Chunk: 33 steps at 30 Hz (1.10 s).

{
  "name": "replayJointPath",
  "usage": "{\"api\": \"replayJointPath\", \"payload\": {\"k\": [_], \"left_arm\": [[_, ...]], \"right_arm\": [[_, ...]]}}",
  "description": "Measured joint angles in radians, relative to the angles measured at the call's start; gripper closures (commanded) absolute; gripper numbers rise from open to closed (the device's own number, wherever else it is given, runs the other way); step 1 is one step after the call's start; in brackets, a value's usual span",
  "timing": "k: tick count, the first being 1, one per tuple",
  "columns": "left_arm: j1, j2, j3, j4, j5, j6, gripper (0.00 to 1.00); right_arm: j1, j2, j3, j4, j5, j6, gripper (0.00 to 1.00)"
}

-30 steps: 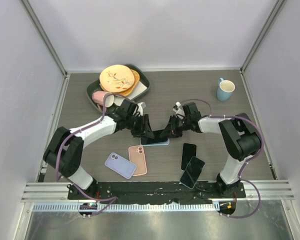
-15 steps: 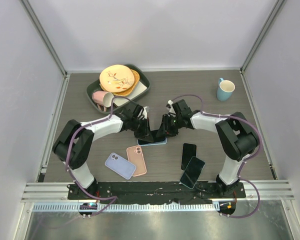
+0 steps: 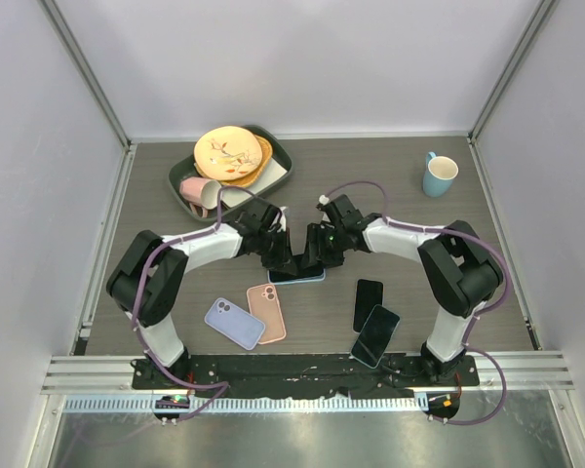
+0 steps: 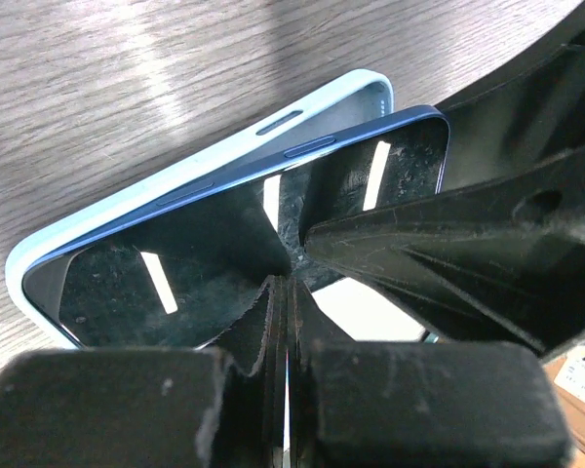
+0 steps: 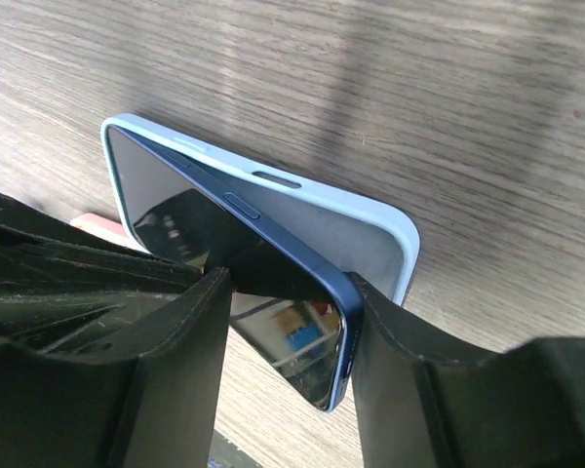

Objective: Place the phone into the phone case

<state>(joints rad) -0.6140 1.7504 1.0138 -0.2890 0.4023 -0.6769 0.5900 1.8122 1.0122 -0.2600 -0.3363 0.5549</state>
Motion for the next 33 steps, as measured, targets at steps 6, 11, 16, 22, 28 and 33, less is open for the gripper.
{"api": "replayJointPath", "payload": {"k": [6, 11, 16, 22, 28, 33], "left_arm": [[0.0, 0.0, 0.0, 0.0, -0.027, 0.001, 1.0], [0.0, -0.001, -0.011, 0.013, -0.043, 0.0, 1.0], [0.0, -0.001, -0.023, 0.023, -0.052, 0.001, 1.0], [0.0, -0.004, -0.039, 0.045, -0.055, 0.001, 1.0], [0.0, -0.01, -0.047, 0.054, -0.058, 0.004, 1.0], [0.0, -0.025, -0.066, 0.07, -0.066, 0.006, 1.0]], "right_arm": [[0.038, -0.021, 0.016, -0.043, 0.125, -0.03, 0.42], [0.048, -0.026, 0.05, -0.089, 0.175, -0.046, 0.41], [0.06, -0.026, 0.072, -0.13, 0.228, -0.072, 0.41], [0.068, -0.028, 0.091, -0.179, 0.275, -0.117, 0.4], [0.036, -0.07, 0.098, -0.294, 0.335, -0.167, 0.4], [-0.072, -0.133, 0.053, -0.322, 0.268, -0.185, 0.41]]}}
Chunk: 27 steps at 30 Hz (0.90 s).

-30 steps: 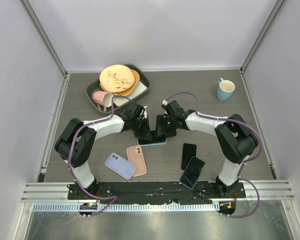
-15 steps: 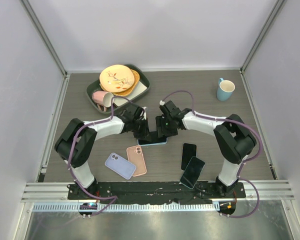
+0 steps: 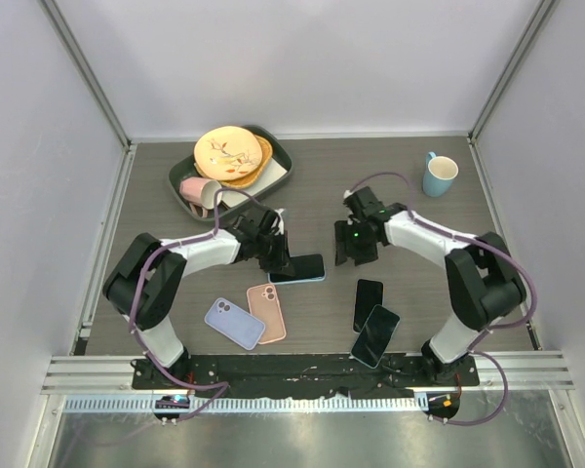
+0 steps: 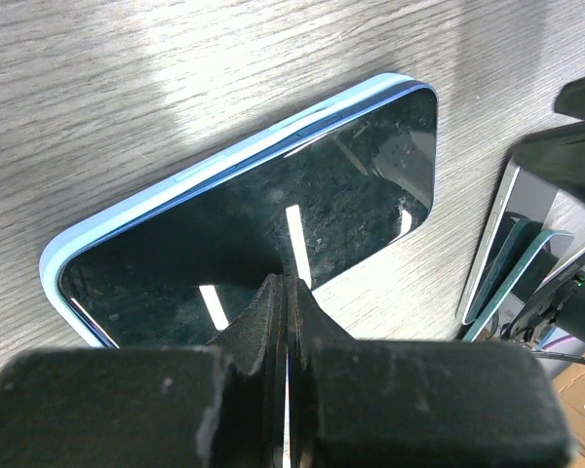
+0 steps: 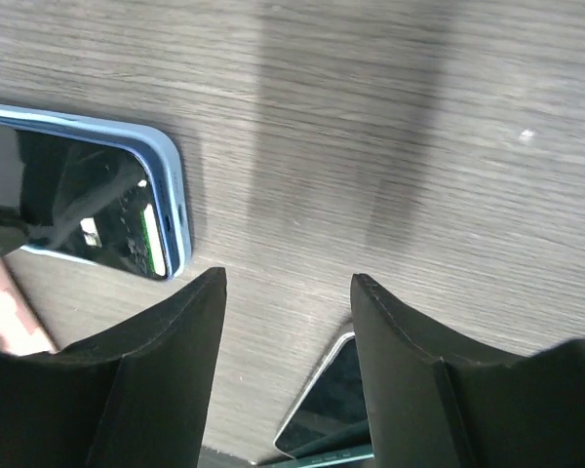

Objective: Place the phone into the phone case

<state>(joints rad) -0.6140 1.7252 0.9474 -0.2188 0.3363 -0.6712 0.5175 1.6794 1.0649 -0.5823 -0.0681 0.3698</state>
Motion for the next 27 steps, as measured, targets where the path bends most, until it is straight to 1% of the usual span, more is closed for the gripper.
{"api": "replayJointPath", "payload": {"k": [5, 7, 10, 13, 17, 23, 25, 26, 27], "left_arm": [[0.0, -0.004, -0.005, 0.003, -0.004, 0.003, 1.0], [0.0, -0.006, -0.007, 0.005, -0.005, 0.003, 1.0], [0.0, -0.007, -0.007, 0.006, -0.004, 0.003, 1.0], [0.0, -0.006, -0.007, 0.006, -0.004, 0.003, 1.0], [-0.001, -0.006, -0.007, 0.007, -0.004, 0.003, 1.0], [-0.003, -0.006, -0.008, 0.009, 0.0, 0.003, 1.0], [-0.004, -0.006, -0.009, 0.01, 0.0, 0.003, 1.0], [-0.004, -0.006, -0.009, 0.011, 0.0, 0.003, 1.0], [-0.004, -0.006, -0.009, 0.011, 0.001, 0.003, 1.0]], "right_arm": [[-0.171, -0.118, -0.107, 0.07, -0.22, 0.002, 0.41], [-0.206, -0.131, -0.132, 0.106, -0.306, 0.003, 0.43], [-0.209, -0.123, -0.167, 0.168, -0.436, 0.008, 0.46], [-0.204, -0.099, -0.194, 0.224, -0.526, 0.025, 0.46], [-0.2, -0.04, -0.217, 0.291, -0.597, 0.059, 0.48], [-0.189, 0.049, -0.229, 0.37, -0.645, 0.106, 0.54], [-0.178, 0.075, -0.229, 0.394, -0.657, 0.121, 0.57], [-0.175, 0.084, -0.229, 0.403, -0.666, 0.126, 0.62], [-0.171, 0.092, -0.229, 0.414, -0.675, 0.132, 0.64]]}}
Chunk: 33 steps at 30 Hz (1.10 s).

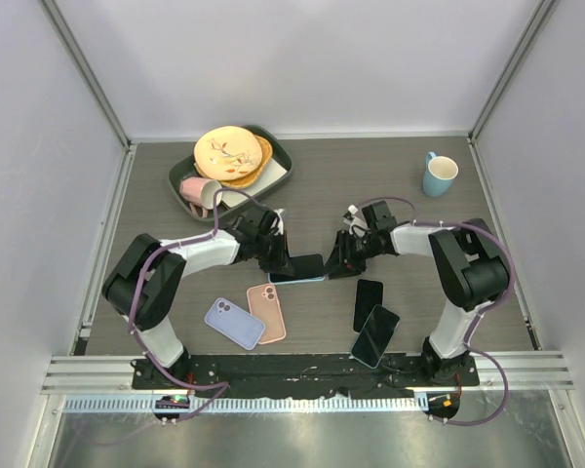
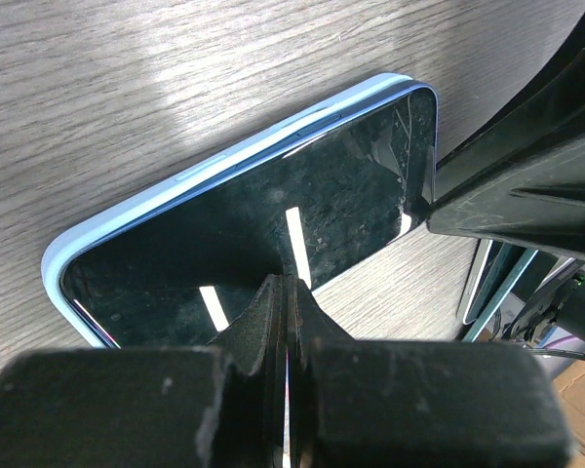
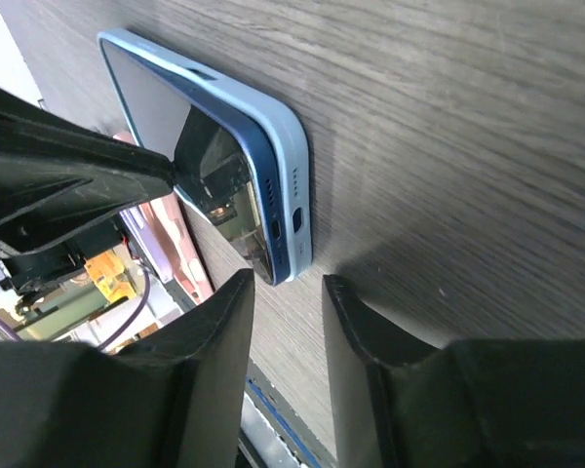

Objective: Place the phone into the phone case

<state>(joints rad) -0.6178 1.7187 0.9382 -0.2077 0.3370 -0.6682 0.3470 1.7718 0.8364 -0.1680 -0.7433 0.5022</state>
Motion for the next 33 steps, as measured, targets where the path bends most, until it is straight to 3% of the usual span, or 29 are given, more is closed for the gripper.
{"api": "replayJointPath", "payload": {"k": [5, 23, 33], "left_arm": [[0.0, 0.0, 0.0, 0.002, 0.002, 0.0, 1.0], [-0.013, 0.011, 0.0, 0.025, 0.011, 0.0, 1.0], [-0.031, 0.018, 0.0, 0.032, 0.015, -0.001, 1.0]], "right_arm": [[0.006, 0.044, 0.008, 0.028, -0.034, 0.016, 0.75], [0.016, 0.117, 0.102, -0.102, -0.046, 0.005, 0.85], [0.082, 0.149, 0.212, -0.276, 0.114, 0.001, 0.94]]}}
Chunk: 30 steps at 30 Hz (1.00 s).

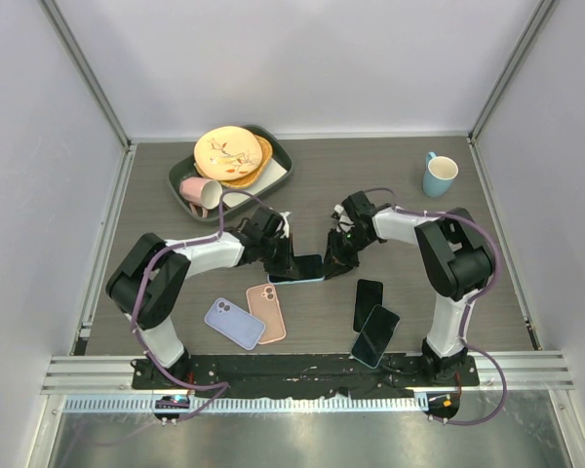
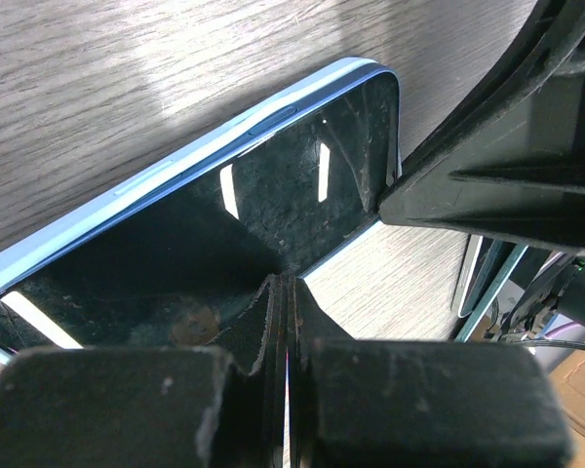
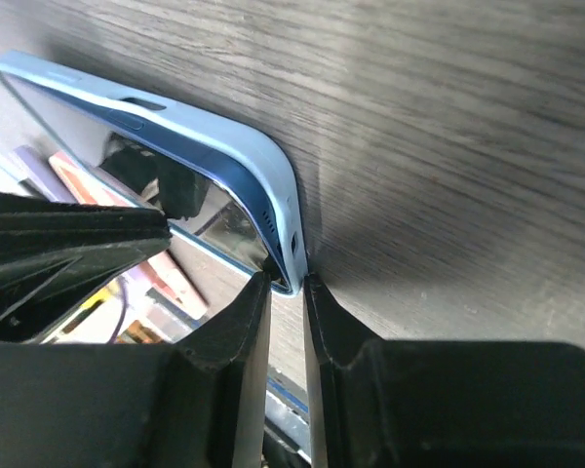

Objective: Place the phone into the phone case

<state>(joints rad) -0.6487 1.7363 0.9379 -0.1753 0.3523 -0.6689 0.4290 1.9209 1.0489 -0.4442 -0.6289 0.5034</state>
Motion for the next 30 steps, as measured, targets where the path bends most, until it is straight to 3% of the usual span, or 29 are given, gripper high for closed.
{"api": "replayJointPath", "payload": {"k": [8, 11, 14, 16, 17, 18, 22, 25, 30], "left_arm": [[-0.005, 0.0, 0.0, 0.0, 0.0, 0.0, 1.0], [-0.005, 0.0, -0.001, 0.0, 0.0, 0.0, 1.0], [-0.005, 0.0, -0.001, 0.001, 0.0, 0.0, 1.0], [-0.006, 0.0, -0.002, 0.001, 0.0, 0.0, 1.0], [-0.006, 0.0, -0.002, 0.001, 0.0, 0.0, 1.0], [-0.006, 0.0, -0.002, 0.001, 0.0, 0.0, 1.0], [-0.006, 0.0, -0.002, 0.001, 0.001, 0.001, 1.0], [-0.006, 0.0, -0.002, 0.001, 0.002, 0.001, 1.0], [-0.006, 0.0, -0.001, 0.0, 0.003, 0.002, 1.0]], "right_arm": [[0.19, -0.033, 0.132, -0.195, 0.411, -0.04, 0.95], [0.263, -0.062, 0.134, -0.201, 0.56, -0.054, 0.9], [0.283, -0.103, 0.11, -0.168, 0.609, -0.057, 0.83], [0.278, -0.122, 0.099, -0.154, 0.606, -0.056, 0.77], [0.27, -0.129, 0.091, -0.145, 0.585, -0.057, 0.71], [0.259, -0.135, 0.08, -0.133, 0.561, -0.056, 0.56], [0.207, -0.146, 0.046, -0.061, 0.465, -0.042, 0.36], [0.162, -0.167, 0.023, 0.006, 0.393, -0.034, 0.34], [0.04, -0.185, -0.017, 0.158, 0.19, -0.006, 0.48]]}}
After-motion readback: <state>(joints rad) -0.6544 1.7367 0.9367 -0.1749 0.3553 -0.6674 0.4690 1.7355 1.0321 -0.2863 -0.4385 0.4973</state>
